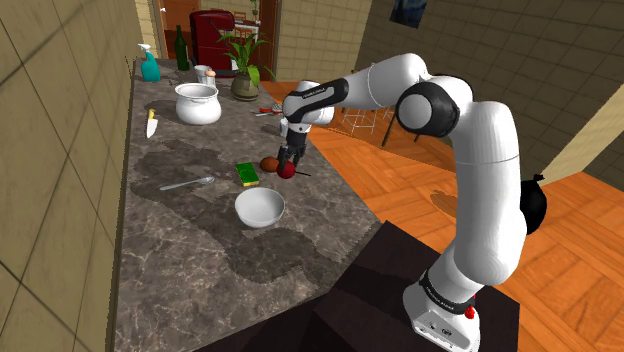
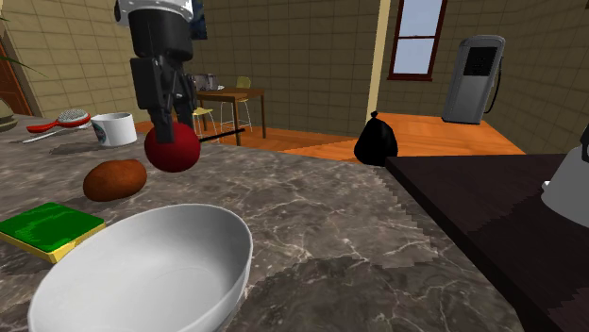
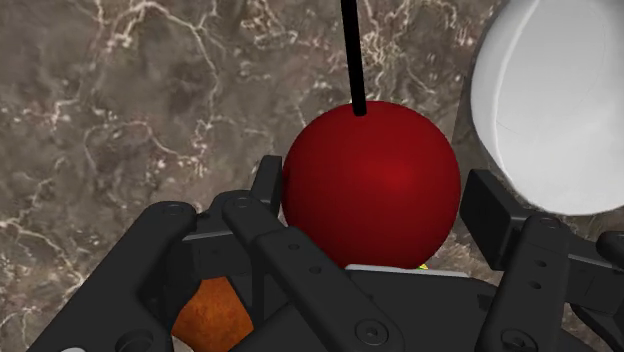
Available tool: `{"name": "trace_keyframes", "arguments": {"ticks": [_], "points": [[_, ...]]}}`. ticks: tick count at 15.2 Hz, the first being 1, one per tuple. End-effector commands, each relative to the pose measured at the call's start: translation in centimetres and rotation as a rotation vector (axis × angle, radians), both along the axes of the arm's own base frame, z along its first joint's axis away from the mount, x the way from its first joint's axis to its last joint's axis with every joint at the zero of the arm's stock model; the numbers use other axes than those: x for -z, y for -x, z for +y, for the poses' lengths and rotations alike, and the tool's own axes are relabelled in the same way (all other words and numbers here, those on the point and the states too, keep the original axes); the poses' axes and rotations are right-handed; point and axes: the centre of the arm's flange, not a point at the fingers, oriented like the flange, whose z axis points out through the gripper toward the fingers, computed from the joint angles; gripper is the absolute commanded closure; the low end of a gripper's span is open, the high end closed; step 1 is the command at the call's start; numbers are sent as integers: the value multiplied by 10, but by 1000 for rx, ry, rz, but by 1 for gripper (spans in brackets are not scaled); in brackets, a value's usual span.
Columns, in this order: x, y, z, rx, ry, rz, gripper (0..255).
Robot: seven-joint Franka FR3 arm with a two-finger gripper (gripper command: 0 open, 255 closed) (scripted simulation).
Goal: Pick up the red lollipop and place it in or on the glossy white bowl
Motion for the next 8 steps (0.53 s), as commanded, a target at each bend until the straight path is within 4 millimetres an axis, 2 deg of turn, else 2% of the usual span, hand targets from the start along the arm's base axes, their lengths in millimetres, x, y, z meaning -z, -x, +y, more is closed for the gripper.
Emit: {"name": "trace_keyframes", "arguments": {"ticks": [1,8], "points": [[-11,0,-1,0,0,0,255],[-48,0,-1,0,0,0,255]]}}
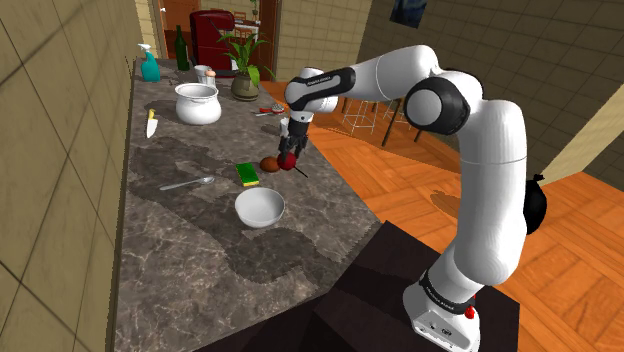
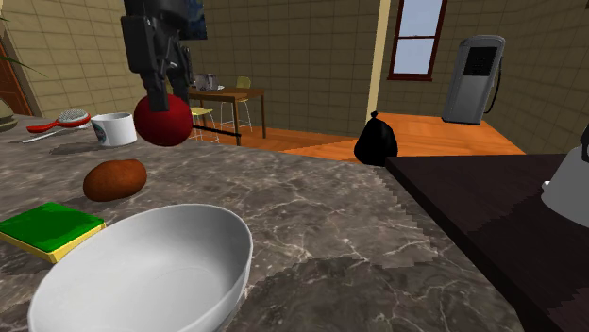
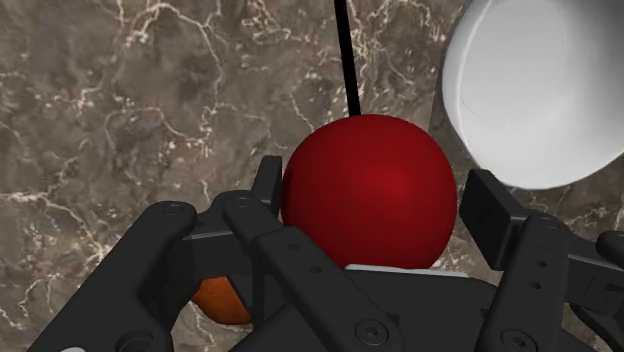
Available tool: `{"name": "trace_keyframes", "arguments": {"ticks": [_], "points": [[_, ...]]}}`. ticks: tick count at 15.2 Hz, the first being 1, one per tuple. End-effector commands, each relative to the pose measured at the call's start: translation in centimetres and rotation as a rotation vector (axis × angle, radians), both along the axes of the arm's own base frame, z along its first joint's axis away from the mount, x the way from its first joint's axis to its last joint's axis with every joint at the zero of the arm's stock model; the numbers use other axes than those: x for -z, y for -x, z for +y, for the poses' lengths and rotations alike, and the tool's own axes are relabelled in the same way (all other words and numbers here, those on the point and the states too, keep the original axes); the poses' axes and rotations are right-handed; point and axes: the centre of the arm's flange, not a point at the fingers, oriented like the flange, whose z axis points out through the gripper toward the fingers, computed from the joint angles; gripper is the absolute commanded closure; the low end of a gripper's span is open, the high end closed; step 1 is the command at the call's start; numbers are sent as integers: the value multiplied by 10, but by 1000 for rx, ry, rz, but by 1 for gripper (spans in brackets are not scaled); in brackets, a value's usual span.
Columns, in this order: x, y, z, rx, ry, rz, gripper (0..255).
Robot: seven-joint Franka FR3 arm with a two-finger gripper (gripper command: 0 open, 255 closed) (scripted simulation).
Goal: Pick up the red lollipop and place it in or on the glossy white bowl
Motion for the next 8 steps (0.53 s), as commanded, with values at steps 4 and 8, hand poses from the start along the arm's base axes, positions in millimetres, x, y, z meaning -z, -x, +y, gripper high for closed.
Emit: {"name": "trace_keyframes", "arguments": {"ticks": [4,8], "points": [[-26,0,0,0,0,0,255],[-48,0,0,0,0,0,255]]}}
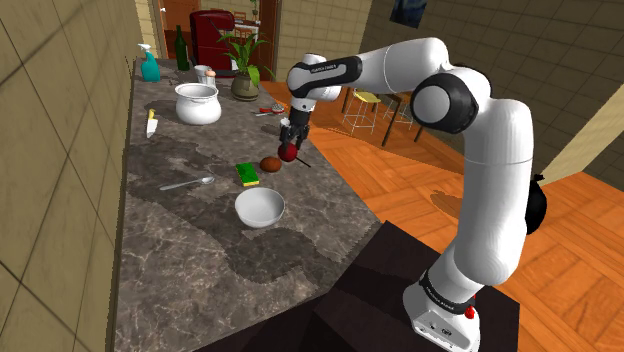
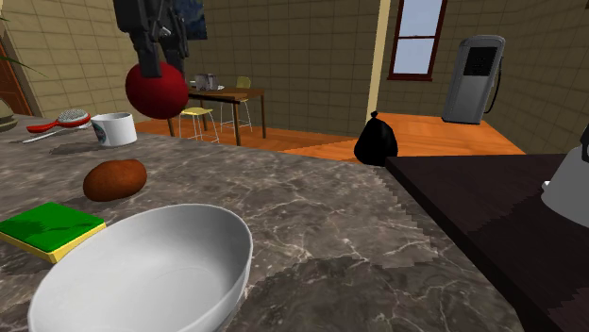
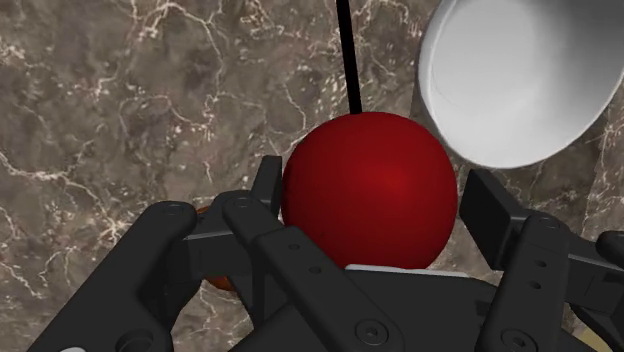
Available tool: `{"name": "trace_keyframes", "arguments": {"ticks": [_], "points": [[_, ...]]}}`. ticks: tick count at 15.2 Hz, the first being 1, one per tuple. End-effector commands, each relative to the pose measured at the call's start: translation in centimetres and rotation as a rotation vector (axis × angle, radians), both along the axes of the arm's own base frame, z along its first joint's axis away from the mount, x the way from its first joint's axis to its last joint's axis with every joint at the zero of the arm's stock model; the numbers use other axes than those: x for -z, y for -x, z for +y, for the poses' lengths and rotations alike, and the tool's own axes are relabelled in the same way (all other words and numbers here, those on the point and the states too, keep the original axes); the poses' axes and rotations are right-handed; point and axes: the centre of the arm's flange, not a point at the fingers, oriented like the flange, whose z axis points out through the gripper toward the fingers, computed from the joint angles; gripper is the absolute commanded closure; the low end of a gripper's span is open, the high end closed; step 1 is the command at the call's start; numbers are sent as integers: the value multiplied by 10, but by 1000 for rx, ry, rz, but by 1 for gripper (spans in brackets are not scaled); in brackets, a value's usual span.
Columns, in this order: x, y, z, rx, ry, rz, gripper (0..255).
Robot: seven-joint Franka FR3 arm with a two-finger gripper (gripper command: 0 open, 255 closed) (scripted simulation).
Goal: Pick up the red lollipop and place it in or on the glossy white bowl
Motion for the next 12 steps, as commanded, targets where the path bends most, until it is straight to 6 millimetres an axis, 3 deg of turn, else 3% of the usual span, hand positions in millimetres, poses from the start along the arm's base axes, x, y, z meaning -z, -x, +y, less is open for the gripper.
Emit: {"name": "trace_keyframes", "arguments": {"ticks": [1,6,12], "points": [[-11,0,0,0,0,0,255],[-37,0,0,0,0,0,255],[-55,24,73,0,0,0,255]]}}
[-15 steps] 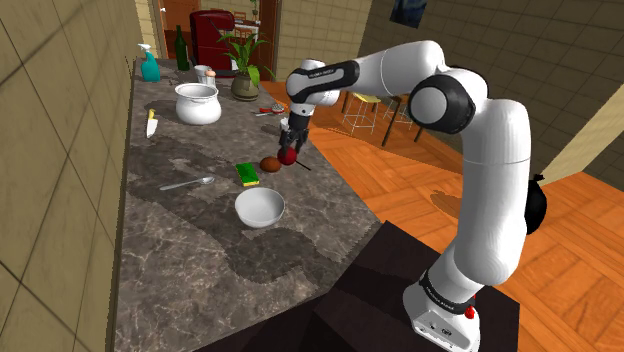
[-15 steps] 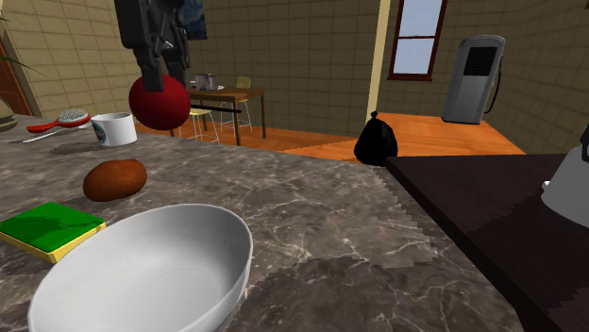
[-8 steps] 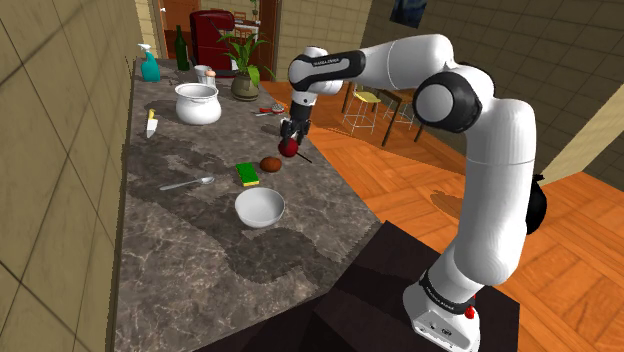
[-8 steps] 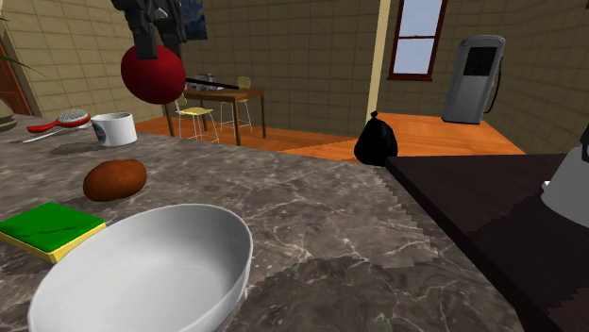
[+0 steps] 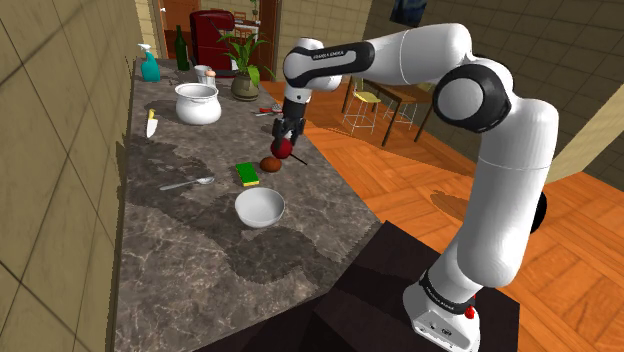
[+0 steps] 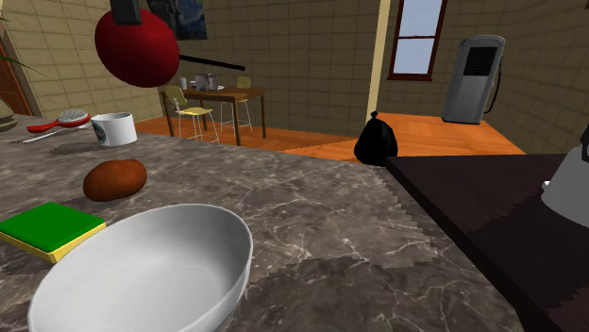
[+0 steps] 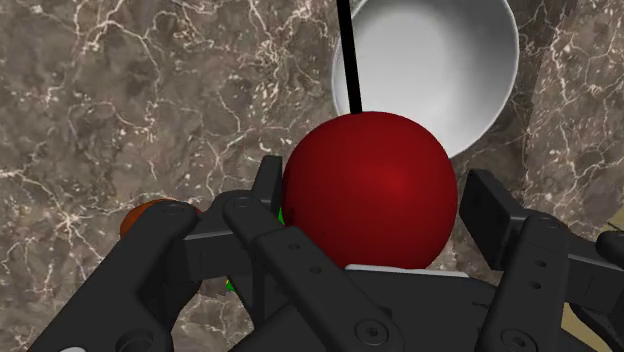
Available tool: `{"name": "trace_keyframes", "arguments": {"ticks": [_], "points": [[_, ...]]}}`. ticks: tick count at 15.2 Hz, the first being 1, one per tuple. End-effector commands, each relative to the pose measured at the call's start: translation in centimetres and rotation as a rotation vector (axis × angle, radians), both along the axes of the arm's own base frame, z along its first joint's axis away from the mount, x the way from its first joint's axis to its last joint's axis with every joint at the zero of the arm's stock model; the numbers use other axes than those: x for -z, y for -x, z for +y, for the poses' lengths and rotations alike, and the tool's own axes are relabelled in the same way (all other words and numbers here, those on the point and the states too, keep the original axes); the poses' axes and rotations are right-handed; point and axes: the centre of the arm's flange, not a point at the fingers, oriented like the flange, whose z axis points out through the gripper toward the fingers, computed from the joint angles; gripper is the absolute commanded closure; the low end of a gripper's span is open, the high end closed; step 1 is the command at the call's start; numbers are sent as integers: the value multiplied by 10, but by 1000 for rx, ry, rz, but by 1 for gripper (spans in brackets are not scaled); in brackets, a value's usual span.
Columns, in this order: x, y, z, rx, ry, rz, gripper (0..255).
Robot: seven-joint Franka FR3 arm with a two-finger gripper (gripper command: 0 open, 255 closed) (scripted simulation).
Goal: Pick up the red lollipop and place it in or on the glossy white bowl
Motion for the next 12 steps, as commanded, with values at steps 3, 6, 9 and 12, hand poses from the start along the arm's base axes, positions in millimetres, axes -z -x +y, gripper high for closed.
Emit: {"name": "trace_keyframes", "arguments": {"ticks": [3,6,9,12], "points": [[-12,16,47,1,0,0,255],[-21,29,83,1,0,0,255],[-29,40,117,1,0,0,255],[-14,40,117,1,0,0,255]]}}
